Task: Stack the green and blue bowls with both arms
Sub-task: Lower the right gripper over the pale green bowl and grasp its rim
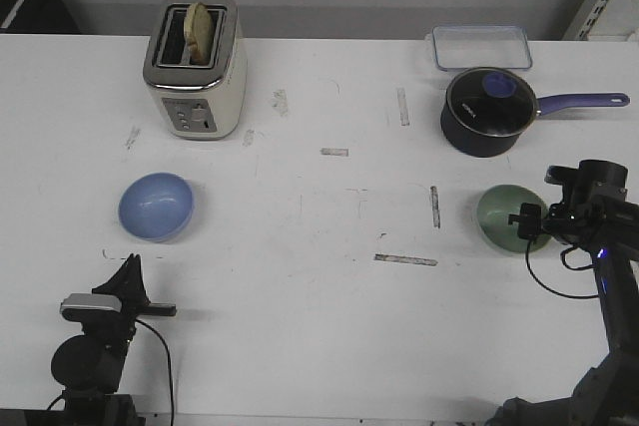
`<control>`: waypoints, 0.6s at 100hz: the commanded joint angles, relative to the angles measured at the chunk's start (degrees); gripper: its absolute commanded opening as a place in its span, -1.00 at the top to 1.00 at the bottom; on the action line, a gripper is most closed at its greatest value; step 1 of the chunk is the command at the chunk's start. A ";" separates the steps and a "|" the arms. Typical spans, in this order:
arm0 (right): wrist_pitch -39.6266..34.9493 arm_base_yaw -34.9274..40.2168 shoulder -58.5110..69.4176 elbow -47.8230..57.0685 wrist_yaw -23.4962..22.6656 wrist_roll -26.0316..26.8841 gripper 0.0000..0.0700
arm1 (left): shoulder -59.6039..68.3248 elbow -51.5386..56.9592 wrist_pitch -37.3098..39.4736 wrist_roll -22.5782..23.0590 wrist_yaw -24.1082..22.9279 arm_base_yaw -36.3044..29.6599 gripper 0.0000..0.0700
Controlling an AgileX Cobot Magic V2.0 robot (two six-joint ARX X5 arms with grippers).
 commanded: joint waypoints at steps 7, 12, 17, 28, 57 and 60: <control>0.85 -0.15 2.29 0.63 -0.31 -0.42 0.54 | -0.04 -1.18 0.72 -0.37 0.09 -0.04 1.00; 1.07 -0.15 2.32 0.66 -0.39 -0.42 0.85 | -0.04 -1.18 0.72 -0.37 0.07 -0.04 1.00; 1.53 -0.15 2.29 0.63 -0.39 -0.42 1.00 | -0.04 -1.18 0.72 -0.37 0.07 -0.04 1.00; 1.90 -0.15 1.81 0.79 -0.42 -0.39 1.00 | -0.04 -1.18 0.72 -0.37 0.07 -0.04 0.99; 1.84 2.40 -7.15 3.15 -6.67 1.70 1.00 | -0.04 -1.18 0.74 -0.39 0.07 -0.04 1.00; 1.81 3.32 -8.72 3.34 -7.96 1.99 1.00 | -0.04 -1.18 0.72 -0.37 0.09 -0.04 1.00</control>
